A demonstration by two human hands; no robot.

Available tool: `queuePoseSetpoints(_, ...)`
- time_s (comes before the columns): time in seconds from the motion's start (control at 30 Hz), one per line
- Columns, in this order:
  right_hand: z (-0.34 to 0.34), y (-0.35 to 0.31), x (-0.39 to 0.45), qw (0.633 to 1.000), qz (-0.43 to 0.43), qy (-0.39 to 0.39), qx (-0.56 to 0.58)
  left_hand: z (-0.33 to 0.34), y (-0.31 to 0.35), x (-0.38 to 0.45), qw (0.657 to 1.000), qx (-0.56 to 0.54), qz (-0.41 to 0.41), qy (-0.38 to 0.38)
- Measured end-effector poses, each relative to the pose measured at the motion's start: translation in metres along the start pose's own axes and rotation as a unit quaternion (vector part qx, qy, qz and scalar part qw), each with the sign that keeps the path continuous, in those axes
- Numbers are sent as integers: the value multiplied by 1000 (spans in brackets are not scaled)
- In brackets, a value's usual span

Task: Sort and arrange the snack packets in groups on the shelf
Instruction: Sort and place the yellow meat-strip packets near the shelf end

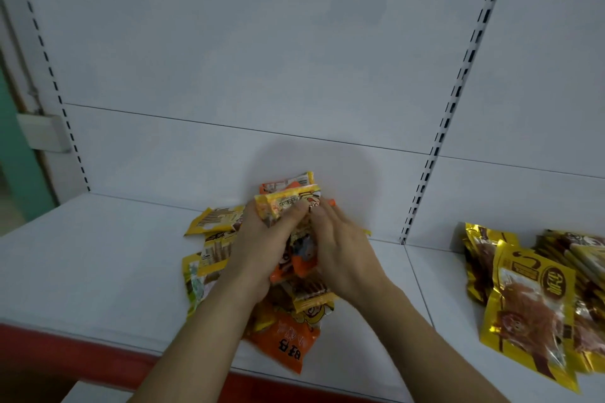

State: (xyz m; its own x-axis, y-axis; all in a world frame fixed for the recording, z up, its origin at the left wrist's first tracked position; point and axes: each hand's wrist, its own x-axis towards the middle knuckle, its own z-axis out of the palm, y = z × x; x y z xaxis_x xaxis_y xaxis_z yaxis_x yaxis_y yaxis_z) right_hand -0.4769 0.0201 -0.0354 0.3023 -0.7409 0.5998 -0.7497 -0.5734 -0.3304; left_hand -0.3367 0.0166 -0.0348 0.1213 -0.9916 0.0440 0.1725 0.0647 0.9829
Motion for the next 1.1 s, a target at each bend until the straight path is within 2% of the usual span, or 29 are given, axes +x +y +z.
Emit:
queuePoseSetpoints(0.03, -6, 2, 3, 995, 68, 5, 79, -3, 0, 1, 1000, 7, 7, 21)
queuePoseSetpoints(0.07, -6, 14, 9, 983, 152, 2, 107, -7, 1, 2, 999, 13, 12, 38)
queuePoseSetpoints(0.1, -5, 28, 13, 974, 214, -16, 67, -11, 0, 4, 999, 16, 17, 48)
queuePoseSetpoints(0.13, -2, 41, 15, 969, 242, -50, -20, -14, 1, 4, 998, 19, 20, 51)
queuePoseSetpoints(0.2, 7, 59, 14, 948, 239, -146, -149, -20, 1, 5, 998, 11, 21, 51)
queuePoseSetpoints(0.27, 15, 70, 13, 936, 261, -173, -161, -23, 0, 4, 999, -3, 15, 52)
queuePoseSetpoints(0.37, 9, 73, 16, 945, 276, -103, -140, -24, 1, 3, 998, 5, 18, 52)
queuePoseSetpoints(0.43, -3, 72, 17, 952, 292, -41, -75, -24, 4, 2, 998, 15, 21, 58)
queuePoseSetpoints(0.5, -21, 66, 15, 949, 310, 55, 29, -22, 6, 2, 996, 39, 31, 68)
queuePoseSetpoints(0.57, -38, 46, 13, 921, 310, 124, 201, -18, 7, 1, 993, 70, 49, 78)
queuePoseSetpoints(0.63, -44, 19, 13, 901, 293, 82, 310, -11, 7, -1, 990, 95, 62, 79)
queuePoseSetpoints(0.7, -34, 1, 12, 918, 264, 23, 296, -5, 7, -3, 990, 99, 60, 75)
queuePoseSetpoints(0.83, -12, -13, 9, 952, 225, 36, 207, -4, 7, -11, 998, 23, 19, 50)
queuePoseSetpoints(0.93, -2, -12, 7, 962, 217, 40, 159, -6, 7, -14, 998, 47, 25, 27)
queuePoseSetpoints(1.1, -6, -12, -1, 942, 222, 16, 251, -4, 9, -15, 998, 42, 41, 25)
